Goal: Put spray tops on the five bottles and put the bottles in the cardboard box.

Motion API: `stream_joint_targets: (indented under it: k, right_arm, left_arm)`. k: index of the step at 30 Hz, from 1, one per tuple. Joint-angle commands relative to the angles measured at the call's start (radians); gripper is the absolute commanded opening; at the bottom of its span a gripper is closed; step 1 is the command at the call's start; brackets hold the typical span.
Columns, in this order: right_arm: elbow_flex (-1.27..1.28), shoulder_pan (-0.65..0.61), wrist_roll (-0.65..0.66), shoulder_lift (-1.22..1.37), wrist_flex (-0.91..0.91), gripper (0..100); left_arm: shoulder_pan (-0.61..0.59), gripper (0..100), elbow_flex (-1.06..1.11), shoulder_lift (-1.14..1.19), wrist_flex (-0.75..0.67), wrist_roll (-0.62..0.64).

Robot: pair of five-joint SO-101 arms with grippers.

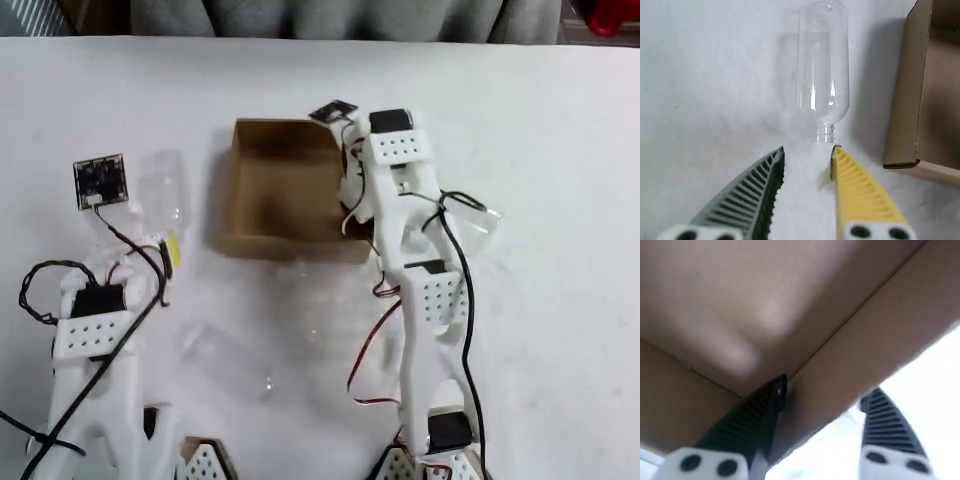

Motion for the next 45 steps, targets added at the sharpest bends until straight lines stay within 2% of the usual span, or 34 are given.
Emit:
stream_joint_targets:
  k: [1, 5, 9, 13, 19, 24, 30, 35, 41, 45]
  right_arm:
    - [-0.103, -0.008, 0.012, -0.082, 0.064, 21.5]
    - [-0.095, -0.001, -0.029, -0.173, 0.074, 12.2]
    - [0.031, -0.002, -0.060, -0.295, 0.074, 0.9]
    - [0.218, -0.001, -0.117, -0.447, 0.073, 1.4]
    - [0.520, 0.022, -0.100, -0.679, 0.067, 1.6]
    - [0.736, 0.082, 0.000, -0.846, 0.067, 1.6]
    - [0.959, 0.168, 0.206, -1.013, 0.056, 1.6]
    - [1.146, 0.237, 0.285, -1.152, 0.036, 1.6]
    - [1.425, 0.357, 0.290, -1.397, -0.105, 1.6]
    - [1.639, 0.461, 0.226, -1.544, -0.222, 1.6]
  left_arm:
    - [-0.004, 16, -0.002, 0.001, -0.034, -0.012]
    - [-0.007, 16, -0.002, 0.001, -0.032, -0.012]
    - [-0.007, 16, -0.002, 0.001, -0.034, -0.012]
    - [-0.007, 16, -0.002, 0.001, -0.034, -0.012]
    - [-0.007, 16, -0.002, 0.001, -0.029, -0.012]
    - [-0.007, 16, -0.002, 0.001, -0.029, -0.012]
    - [-0.007, 16, -0.002, 0.001, -0.029, -0.012]
    - [-0.007, 16, -0.002, 0.001, -0.029, -0.012]
    - [-0.008, 16, -0.002, 0.001, -0.028, -0.012]
    - [-0.008, 16, -0.003, -0.002, -0.002, -0.012]
